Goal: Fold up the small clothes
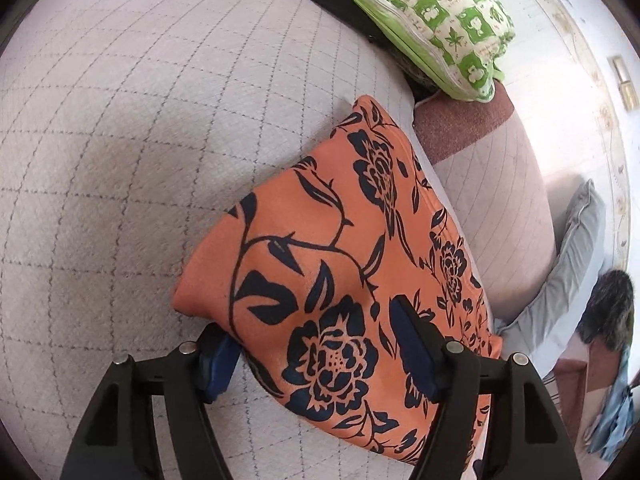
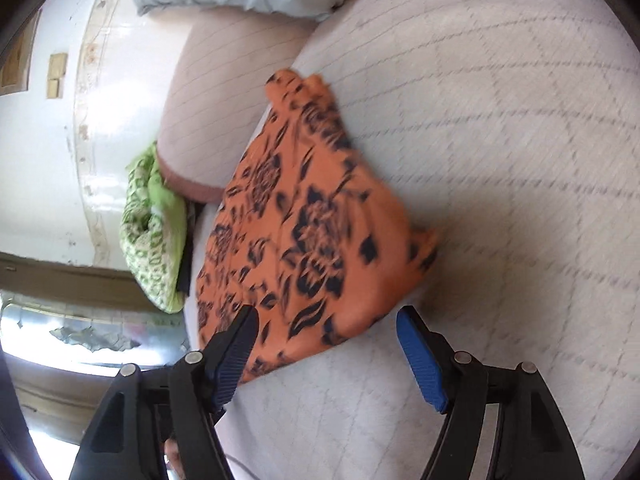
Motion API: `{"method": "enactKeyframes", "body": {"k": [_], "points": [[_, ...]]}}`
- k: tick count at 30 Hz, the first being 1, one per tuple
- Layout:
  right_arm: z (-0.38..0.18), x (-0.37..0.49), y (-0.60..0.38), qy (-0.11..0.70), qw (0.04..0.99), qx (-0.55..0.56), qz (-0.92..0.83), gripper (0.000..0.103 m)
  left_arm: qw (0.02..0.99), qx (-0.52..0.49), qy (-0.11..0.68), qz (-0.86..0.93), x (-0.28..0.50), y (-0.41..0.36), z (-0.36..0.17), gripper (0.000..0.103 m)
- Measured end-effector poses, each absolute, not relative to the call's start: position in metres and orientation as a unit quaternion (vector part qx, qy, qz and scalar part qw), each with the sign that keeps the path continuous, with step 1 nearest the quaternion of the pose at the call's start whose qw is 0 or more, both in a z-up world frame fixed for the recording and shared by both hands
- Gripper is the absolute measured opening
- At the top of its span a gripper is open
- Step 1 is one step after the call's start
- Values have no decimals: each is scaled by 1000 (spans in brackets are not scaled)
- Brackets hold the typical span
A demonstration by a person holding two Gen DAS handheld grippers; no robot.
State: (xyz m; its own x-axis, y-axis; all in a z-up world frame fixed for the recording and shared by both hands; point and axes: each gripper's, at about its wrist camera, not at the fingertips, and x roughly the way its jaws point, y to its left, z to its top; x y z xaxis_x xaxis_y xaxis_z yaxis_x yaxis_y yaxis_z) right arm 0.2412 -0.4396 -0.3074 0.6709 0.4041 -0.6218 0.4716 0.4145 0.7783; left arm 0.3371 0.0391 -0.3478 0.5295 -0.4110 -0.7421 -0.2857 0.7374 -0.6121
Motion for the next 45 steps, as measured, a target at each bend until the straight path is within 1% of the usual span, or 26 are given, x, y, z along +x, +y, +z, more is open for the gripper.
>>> {"method": "enactKeyframes", "body": {"k": [4, 8, 11, 13, 16, 17, 19, 22, 23, 24, 25, 26, 27, 28, 30, 31, 33, 36, 45], "points": [[-317, 253, -447, 393, 730, 559, -21, 75, 805, -334, 488, -41, 343, 30, -345, 72], [-318, 261, -447, 378, 736, 561, -17, 75, 797, -340, 496, -47, 348, 30, -344, 72], [-315, 267, -443, 363, 751, 551, -4, 75, 804, -332, 490, -54, 346, 31, -336, 67], [-310, 272, -438, 355, 767, 534, 5, 71, 812, -318, 485, -58, 345, 27, -333, 67], [-315, 281, -434, 373, 774, 511, -6, 66, 808, -313, 497, -46, 349, 26, -345, 67], [-317, 281, -435, 371, 774, 513, -9, 66, 803, -318, 503, -43, 352, 26, -352, 67], [-316, 282, -434, 367, 776, 513, -12, 67, 810, -324, 486, -45, 351, 25, -350, 76], [-316, 282, -432, 365, 782, 506, -15, 69, 823, -302, 479, -48, 353, 16, -348, 76], [-315, 283, -430, 365, 786, 500, -12, 70, 829, -299, 472, -42, 352, 15, -348, 73], [-314, 284, -428, 363, 791, 493, -7, 70, 831, -297, 468, -39, 352, 14, -347, 54], [-313, 285, -427, 365, 795, 485, -6, 60, 832, -293, 469, -40, 352, 14, -346, 37], [-315, 285, -428, 370, 794, 483, -9, 34, 832, -290, 471, -40, 353, 14, -346, 34], [-318, 286, -429, 378, 788, 487, -10, 25, 833, -290, 470, -37, 352, 15, -346, 28], [-322, 284, -432, 377, 780, 500, -9, 24, 833, -292, 468, -39, 351, 15, -346, 23], [-320, 282, -431, 372, 783, 498, -10, 23, 835, -290, 465, -43, 350, 15, -343, 19], [-312, 282, -428, 370, 796, 479, -12, 22, 837, -291, 462, -45, 350, 14, -341, 18], [-295, 281, -420, 357, 821, 446, -11, 21, 842, -290, 452, -52, 347, 13, -334, 17], [-275, 275, -414, 335, 839, 430, -4, 20, 852, -278, 440, -63, 342, 9, -321, 17], [-248, 254, -397, 323, 869, 375, -17, 19, 857, -263, 435, -80, 321, 12, -308, 16]]}}
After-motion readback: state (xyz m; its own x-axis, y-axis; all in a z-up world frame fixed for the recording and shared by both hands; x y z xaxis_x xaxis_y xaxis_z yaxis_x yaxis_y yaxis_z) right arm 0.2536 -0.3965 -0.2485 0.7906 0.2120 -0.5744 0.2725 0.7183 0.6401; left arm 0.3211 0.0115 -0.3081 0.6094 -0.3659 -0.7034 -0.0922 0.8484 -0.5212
